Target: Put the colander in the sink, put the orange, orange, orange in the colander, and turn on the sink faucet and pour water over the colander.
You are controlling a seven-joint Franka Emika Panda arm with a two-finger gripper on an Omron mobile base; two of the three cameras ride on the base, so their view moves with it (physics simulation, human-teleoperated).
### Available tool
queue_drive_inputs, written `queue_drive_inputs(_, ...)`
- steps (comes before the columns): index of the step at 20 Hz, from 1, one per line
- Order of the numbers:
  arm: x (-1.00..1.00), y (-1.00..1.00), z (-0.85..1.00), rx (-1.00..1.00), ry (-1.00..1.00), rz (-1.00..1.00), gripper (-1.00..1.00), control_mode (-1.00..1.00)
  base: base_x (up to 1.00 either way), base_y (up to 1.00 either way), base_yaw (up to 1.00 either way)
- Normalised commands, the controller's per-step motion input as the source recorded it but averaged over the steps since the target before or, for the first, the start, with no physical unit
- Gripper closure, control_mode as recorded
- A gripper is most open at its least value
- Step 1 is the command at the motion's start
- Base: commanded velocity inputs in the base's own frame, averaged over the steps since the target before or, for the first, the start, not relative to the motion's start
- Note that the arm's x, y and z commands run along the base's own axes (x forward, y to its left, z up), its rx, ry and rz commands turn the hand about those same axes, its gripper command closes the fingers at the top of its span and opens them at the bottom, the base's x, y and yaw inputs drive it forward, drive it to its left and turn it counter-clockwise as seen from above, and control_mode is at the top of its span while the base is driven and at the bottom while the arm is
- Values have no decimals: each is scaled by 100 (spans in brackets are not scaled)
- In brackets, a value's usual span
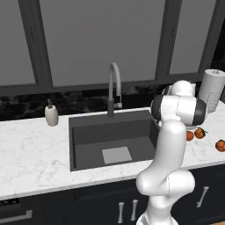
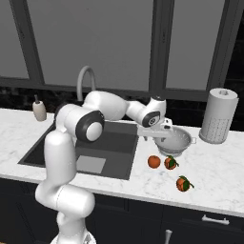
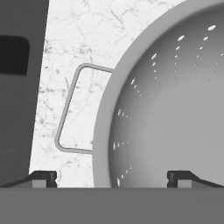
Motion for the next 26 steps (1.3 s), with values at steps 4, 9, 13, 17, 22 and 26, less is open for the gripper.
queue_drive_inputs(4, 23, 0, -12, 0, 0, 0, -100, -100, 0, 0, 0)
queue_drive_inputs(9, 8, 0, -3, 0, 0, 0, 100, -100, 0, 0, 0)
queue_drive_inputs(13, 0, 0, 0, 0, 0, 0, 100, -100, 0, 0, 0)
queue_drive_inputs(17, 0, 0, 0, 0, 0, 0, 100, -100, 0, 0, 0)
queue_drive_inputs(22, 0, 0, 12, 0, -1, 0, 100, -100, 0, 0, 0)
queue_drive_inputs(26, -1, 4, 29, 0, -11, 3, 100, -100, 0, 0, 0)
